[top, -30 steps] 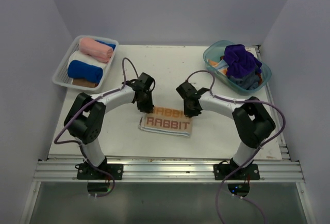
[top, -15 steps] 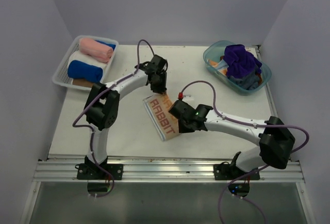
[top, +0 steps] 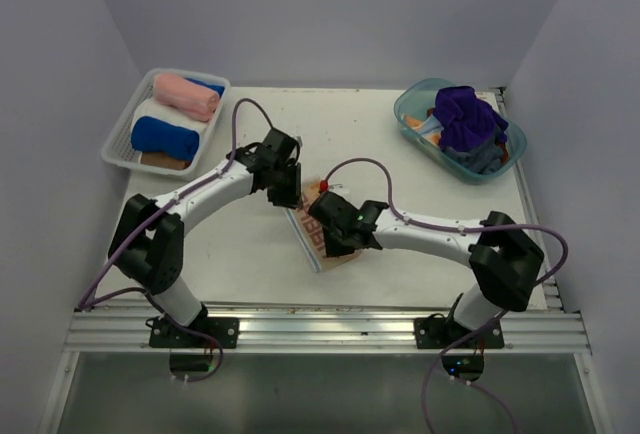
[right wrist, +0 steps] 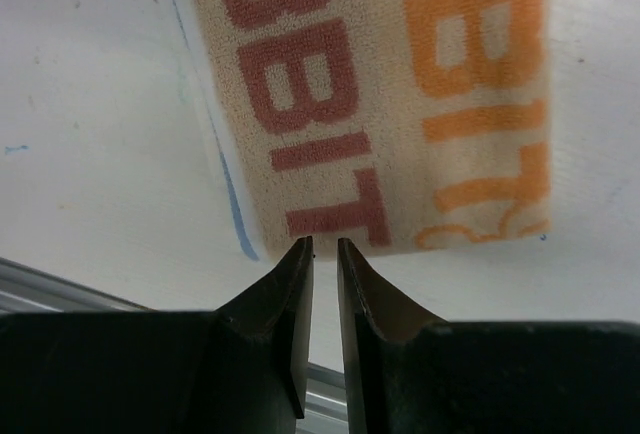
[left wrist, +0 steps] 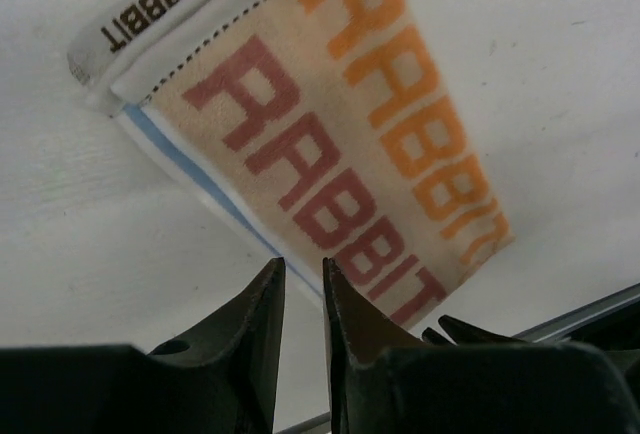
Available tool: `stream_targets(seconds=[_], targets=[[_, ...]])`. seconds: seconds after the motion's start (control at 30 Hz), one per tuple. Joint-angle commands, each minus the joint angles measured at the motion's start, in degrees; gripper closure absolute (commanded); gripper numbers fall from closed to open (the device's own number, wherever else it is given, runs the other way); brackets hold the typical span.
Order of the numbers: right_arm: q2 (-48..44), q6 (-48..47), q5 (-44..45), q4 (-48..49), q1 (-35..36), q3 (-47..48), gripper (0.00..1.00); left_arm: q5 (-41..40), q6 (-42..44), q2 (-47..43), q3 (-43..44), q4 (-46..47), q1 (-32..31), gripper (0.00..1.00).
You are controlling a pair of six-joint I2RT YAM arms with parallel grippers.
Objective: Roll the towels
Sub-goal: Fold the towel
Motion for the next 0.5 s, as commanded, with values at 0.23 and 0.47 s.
stream_targets(seconds=[0.23, 0.47], targets=[[2.8, -1.5, -0.7, 0.9, 0.1, 0.7, 0.8, 2.2, -3.3, -5.4, -5.4, 0.2, 0.6, 0.75], [-3.8, -5.2, 2.2, -1.4, -6.7, 0.3, 0.76, 11.9, -8.2, -6.8, -12.4, 8.7, -3.2, 0.75]])
